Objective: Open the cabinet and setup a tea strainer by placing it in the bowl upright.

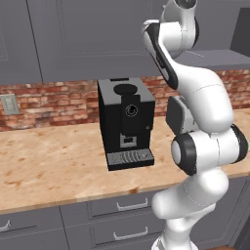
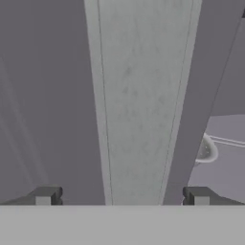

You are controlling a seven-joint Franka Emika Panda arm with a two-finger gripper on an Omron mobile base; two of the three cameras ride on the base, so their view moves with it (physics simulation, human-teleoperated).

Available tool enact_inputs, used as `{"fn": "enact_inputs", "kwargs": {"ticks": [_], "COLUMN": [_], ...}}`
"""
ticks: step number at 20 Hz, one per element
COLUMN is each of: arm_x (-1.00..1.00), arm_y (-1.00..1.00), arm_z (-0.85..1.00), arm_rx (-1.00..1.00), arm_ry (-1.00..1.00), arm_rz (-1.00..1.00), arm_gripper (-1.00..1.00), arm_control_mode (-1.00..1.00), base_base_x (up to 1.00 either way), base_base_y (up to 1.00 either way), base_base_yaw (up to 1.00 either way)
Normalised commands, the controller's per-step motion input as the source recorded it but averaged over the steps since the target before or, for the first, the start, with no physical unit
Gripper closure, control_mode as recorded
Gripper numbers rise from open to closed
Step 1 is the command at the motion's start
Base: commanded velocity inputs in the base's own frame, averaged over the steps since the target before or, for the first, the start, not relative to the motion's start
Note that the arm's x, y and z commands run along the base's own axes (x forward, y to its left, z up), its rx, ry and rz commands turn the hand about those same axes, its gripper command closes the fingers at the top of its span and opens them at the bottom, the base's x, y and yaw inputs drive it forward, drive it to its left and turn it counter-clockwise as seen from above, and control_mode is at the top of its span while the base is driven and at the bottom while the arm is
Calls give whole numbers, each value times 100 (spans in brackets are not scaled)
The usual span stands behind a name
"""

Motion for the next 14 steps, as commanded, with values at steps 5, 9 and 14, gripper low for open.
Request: {"fn": "enact_inputs", "kwargs": {"ticks": [5,9,14], "arm_x": [8,11,11], "arm_y": [0,0,0], "arm_z": [0,0,0], "arm_rx": [1,1,0], "arm_ry": [-3,-2,0], "arm_rz": [0,0,0], "arm_gripper": [100,100,100], "arm_control_mode": [-100,-100,-100], "base_base_x": [0,0,0], "base_base_y": [0,0,0], "base_base_yaw": [0,0,0]}}
